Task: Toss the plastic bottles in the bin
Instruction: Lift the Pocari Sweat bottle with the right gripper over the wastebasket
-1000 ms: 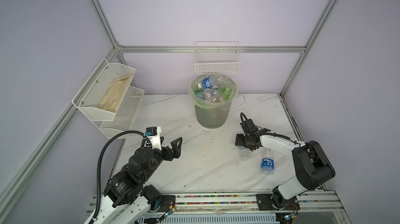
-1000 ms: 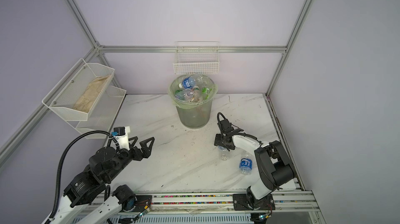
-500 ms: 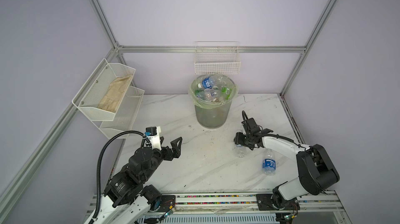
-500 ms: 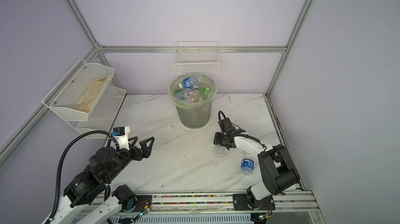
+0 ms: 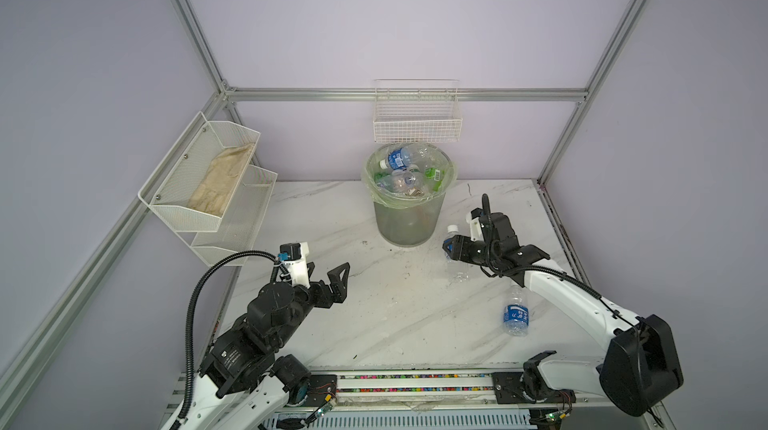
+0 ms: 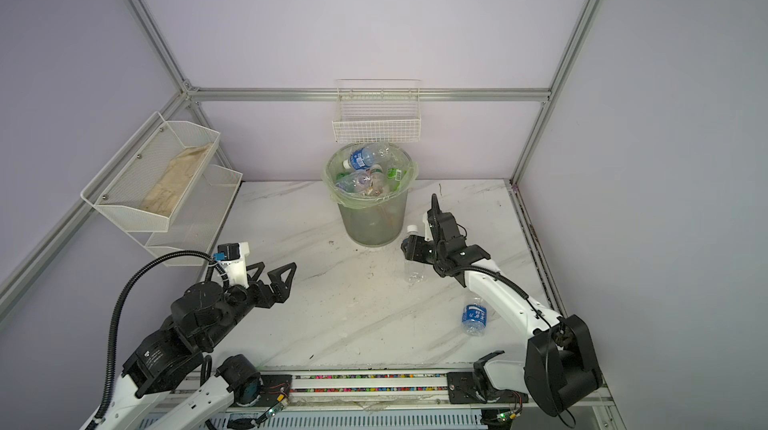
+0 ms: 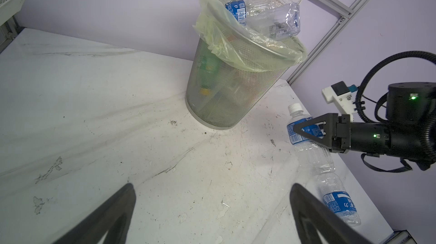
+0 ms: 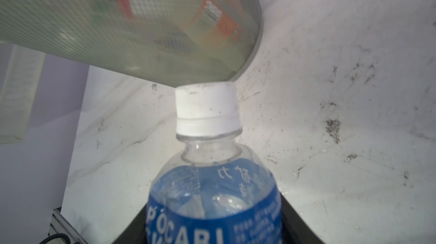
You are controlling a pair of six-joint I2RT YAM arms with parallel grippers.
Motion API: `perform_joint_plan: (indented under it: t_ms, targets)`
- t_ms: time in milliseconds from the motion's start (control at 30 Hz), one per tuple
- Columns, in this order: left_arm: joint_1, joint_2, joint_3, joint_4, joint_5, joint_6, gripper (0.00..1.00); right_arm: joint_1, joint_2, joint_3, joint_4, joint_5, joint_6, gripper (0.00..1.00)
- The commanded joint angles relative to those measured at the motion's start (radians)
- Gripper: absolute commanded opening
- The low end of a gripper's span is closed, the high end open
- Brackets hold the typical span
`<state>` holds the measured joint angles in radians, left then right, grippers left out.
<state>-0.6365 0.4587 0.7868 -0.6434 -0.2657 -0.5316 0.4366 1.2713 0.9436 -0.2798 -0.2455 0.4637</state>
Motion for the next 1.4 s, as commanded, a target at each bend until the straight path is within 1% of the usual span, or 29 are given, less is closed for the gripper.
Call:
perform_joint_plan:
  t_ms: [0,100,333,600,900,1133,1233,1367]
  targets:
    - [-0.003,0.005,-0.038,0.050,-0.006,-0.002,1.00,-0.005,-0.067,0.060,-0.007,0.024,-0.022,0.00]
    - [-0.003,0.004,-0.037,0.049,-0.007,-0.002,1.00,-0.005,-0.131,0.092,0.026,0.035,-0.027,0.00]
    - [-0.003,0.004,-0.039,0.051,-0.007,-0.001,1.00,-0.004,-0.293,0.116,0.163,0.037,-0.034,0.00]
    - [-0.003,0.004,-0.045,0.053,-0.005,-0.002,1.00,-0.005,-0.343,0.159,0.236,0.009,-0.057,0.00]
    - [-0.002,0.002,-0.045,0.051,-0.005,-0.001,1.00,-0.005,-0.316,0.307,0.297,0.026,-0.105,0.00]
    - [-0.003,0.012,-0.043,0.053,-0.005,-0.001,1.00,-0.005,-0.295,0.354,0.380,0.055,-0.107,0.00]
    - [-0.002,0.018,-0.036,0.054,-0.006,0.002,1.00,-0.005,-0.233,0.379,0.413,0.074,-0.104,0.03]
    - [-0.003,0.026,-0.028,0.054,-0.001,0.002,1.00,-0.004,-0.063,0.502,0.397,0.083,-0.098,0.01]
